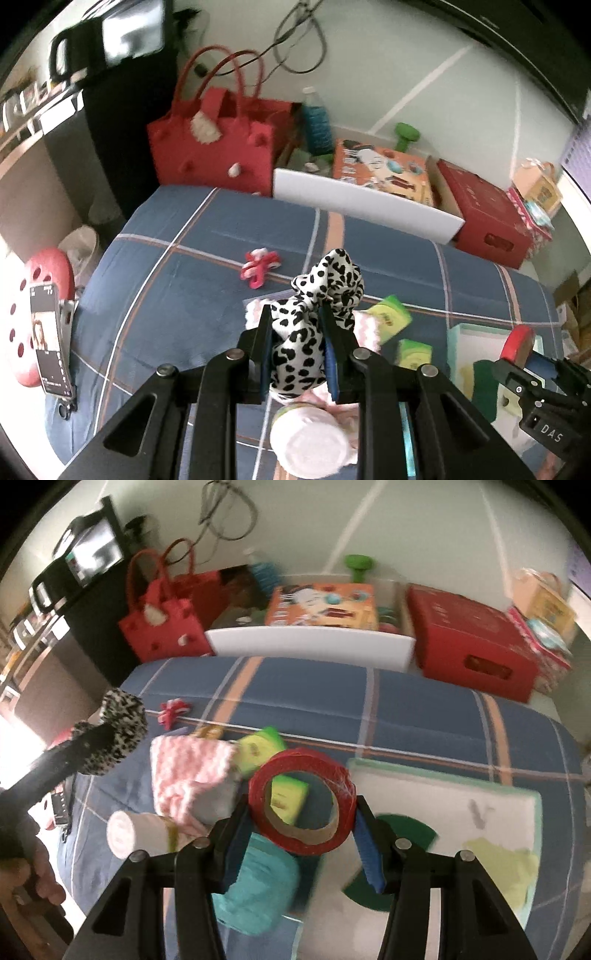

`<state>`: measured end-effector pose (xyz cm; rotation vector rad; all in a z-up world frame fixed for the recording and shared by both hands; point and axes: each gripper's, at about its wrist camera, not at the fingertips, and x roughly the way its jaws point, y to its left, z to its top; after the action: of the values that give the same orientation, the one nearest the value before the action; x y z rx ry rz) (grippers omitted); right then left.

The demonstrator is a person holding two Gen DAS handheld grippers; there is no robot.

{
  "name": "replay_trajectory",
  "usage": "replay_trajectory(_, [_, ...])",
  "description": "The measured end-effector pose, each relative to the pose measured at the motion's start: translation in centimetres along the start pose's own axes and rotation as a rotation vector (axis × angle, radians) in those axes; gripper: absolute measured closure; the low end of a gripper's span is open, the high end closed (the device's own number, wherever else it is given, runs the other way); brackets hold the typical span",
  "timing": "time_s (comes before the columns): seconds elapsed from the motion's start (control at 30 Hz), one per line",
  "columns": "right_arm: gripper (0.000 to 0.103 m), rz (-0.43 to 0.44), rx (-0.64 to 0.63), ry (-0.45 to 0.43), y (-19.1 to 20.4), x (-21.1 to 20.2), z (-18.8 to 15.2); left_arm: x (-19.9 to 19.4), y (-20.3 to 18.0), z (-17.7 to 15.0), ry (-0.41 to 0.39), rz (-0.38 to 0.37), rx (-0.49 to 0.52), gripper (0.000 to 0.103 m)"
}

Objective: Organize soft objects
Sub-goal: 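Carry the scrunchie and tape roll into the white tray and open both tools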

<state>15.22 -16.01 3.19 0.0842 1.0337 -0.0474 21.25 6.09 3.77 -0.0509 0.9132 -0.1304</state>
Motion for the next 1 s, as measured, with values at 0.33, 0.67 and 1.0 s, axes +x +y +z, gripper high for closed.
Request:
replay_trajectory(0.33, [0.047, -0.099, 0.149, -0.035, -6.7, -3.3, -3.0, -0.9, -6.5, -0.3, -0.025, -0.051, 0.132, 0.079])
replay_trajectory(0.67, [0.047, -0.217, 0.265, 0.001, -13.3, -2.7, -5.2, -1.3, -16.6, -3.2, -0.014, -0.123, 0.357, 0.079])
replay_trajectory(1.0, [0.047, -0.249, 0.396, -0.002, -18.9, -3.2, -6.7, 0.5, -25.1, -7.8, 0.053, -0.163, 0.571, 0.079])
